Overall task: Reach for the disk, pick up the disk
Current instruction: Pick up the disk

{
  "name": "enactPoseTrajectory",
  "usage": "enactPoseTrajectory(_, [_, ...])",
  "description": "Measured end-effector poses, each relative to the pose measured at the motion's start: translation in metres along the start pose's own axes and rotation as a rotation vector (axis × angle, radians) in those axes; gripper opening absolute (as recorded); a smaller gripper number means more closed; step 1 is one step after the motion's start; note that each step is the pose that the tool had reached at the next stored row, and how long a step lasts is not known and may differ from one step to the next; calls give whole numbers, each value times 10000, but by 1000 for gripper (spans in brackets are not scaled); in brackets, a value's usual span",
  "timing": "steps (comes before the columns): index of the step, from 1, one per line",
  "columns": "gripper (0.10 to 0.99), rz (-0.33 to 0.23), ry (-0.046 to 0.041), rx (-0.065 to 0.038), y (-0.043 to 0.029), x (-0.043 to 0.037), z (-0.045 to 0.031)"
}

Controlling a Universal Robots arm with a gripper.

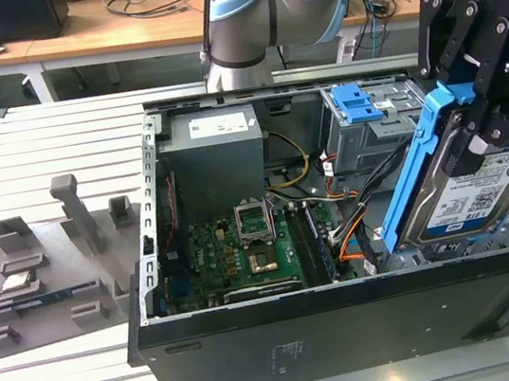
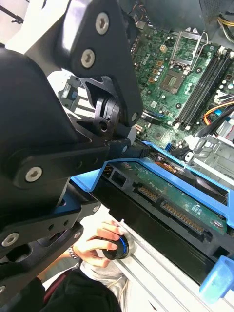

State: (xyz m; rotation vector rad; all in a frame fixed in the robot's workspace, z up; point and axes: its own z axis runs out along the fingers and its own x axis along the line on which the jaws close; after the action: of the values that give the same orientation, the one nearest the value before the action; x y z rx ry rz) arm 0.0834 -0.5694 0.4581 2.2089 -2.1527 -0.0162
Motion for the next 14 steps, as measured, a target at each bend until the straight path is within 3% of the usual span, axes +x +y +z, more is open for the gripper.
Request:
enactPoseTrajectory(11, [373,0,1,-4,-88,-77,12])
enactPoseTrajectory(14, [373,-1,0,-9,-149,-118,13])
